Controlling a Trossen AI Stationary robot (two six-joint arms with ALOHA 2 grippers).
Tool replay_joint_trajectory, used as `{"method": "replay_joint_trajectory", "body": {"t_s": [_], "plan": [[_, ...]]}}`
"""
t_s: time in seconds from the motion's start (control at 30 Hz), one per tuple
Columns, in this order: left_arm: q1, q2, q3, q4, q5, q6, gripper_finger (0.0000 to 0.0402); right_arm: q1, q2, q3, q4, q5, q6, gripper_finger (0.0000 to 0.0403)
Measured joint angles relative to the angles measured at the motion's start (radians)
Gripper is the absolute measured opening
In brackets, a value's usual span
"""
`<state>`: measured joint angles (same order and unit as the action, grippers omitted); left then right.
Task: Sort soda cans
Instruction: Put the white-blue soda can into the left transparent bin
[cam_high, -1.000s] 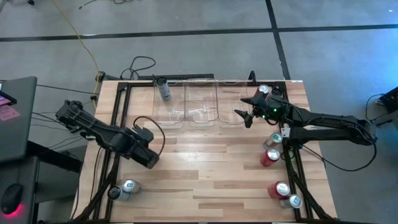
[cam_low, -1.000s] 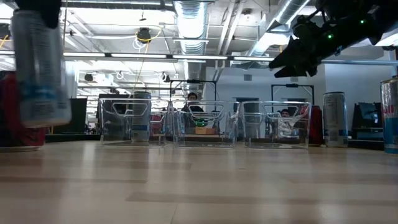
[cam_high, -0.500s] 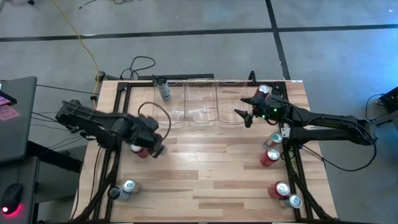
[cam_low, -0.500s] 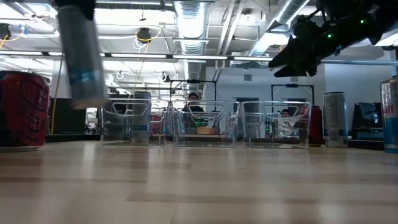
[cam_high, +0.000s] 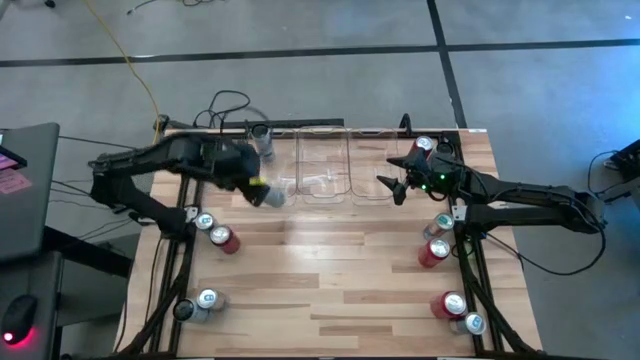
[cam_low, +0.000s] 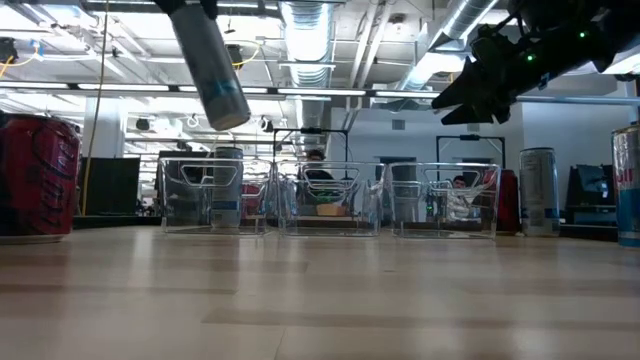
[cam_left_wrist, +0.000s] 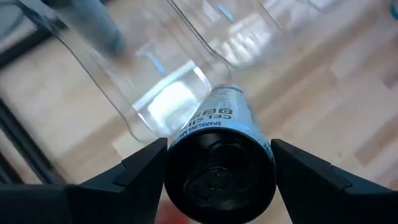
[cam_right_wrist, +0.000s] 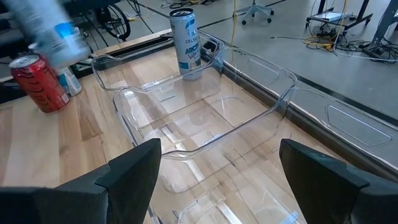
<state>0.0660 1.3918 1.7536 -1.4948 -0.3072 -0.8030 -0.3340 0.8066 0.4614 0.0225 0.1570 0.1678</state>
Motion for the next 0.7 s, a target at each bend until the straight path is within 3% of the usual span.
{"method": "replay_joint_trajectory", "body": {"t_s": [0.2, 0.37, 0.7], "plan": [[0.195, 0.015, 0.006, 0.043, -0.002, 0.188, 0.0257, 0.0, 0.0, 0.0, 0.0, 0.0, 0.0, 0.035], [0.306, 0.098, 0.006, 0.048, 0.01, 0.307, 0.0257, 0.0, 0.0, 0.0, 0.0, 0.0, 0.0, 0.035], [0.36, 0.339, 0.005, 0.103, 0.041, 0.512, 0.0257, 0.0, 0.075, 0.0, -0.002, 0.0, -0.009, 0.035]]}}
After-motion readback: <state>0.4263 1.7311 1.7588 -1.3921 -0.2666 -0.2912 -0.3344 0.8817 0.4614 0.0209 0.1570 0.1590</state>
